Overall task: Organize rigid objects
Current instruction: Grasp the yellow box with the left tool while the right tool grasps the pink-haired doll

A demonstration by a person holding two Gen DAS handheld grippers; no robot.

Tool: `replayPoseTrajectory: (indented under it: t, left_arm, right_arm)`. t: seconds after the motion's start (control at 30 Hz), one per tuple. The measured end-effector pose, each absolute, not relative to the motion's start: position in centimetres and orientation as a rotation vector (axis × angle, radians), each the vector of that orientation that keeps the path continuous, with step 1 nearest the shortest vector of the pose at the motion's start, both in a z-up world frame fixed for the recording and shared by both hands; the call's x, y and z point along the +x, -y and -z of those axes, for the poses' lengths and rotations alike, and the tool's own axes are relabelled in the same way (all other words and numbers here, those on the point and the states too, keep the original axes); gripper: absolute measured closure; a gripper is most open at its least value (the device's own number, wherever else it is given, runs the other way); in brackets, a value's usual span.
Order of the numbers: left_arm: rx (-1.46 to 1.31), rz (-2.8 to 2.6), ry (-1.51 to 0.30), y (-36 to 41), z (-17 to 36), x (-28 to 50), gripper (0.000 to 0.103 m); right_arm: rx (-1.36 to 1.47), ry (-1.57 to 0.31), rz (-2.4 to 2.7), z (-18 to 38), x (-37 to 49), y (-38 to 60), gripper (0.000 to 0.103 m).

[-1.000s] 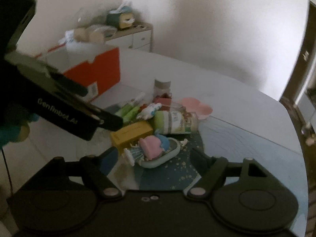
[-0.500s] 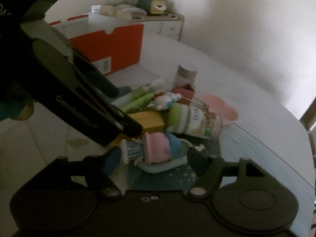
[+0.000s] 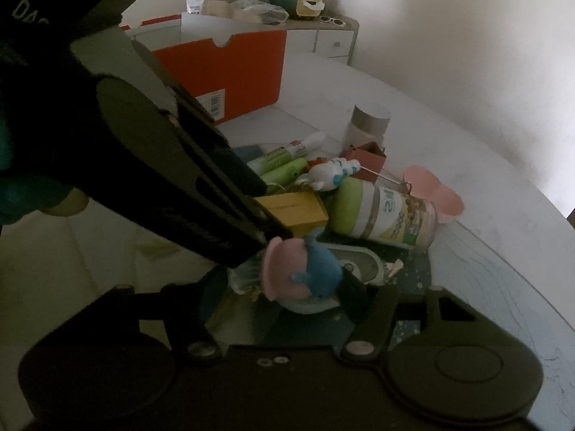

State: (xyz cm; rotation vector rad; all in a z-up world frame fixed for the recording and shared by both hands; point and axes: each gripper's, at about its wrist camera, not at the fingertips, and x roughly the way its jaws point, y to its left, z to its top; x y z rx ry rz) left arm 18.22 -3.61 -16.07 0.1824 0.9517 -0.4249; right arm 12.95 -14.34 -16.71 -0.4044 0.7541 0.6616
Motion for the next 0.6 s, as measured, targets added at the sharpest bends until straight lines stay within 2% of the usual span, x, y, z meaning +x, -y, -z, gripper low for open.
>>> replayPoseTrajectory:
  t: [0.07,0.6]
  left_arm:
    - [0.183,0.429,-0.957,3.8,16.0,18.3,0.073]
    - [0.156,0.407,-0.971,2.7,14.7,16.8,0.075]
  right_arm:
    - [-0.386,-0.761,-0.66,16.6,13.0,14.5,0.04]
    - [-0.279,-0.765,-0.609,14.9,11.0,16.5,0.044]
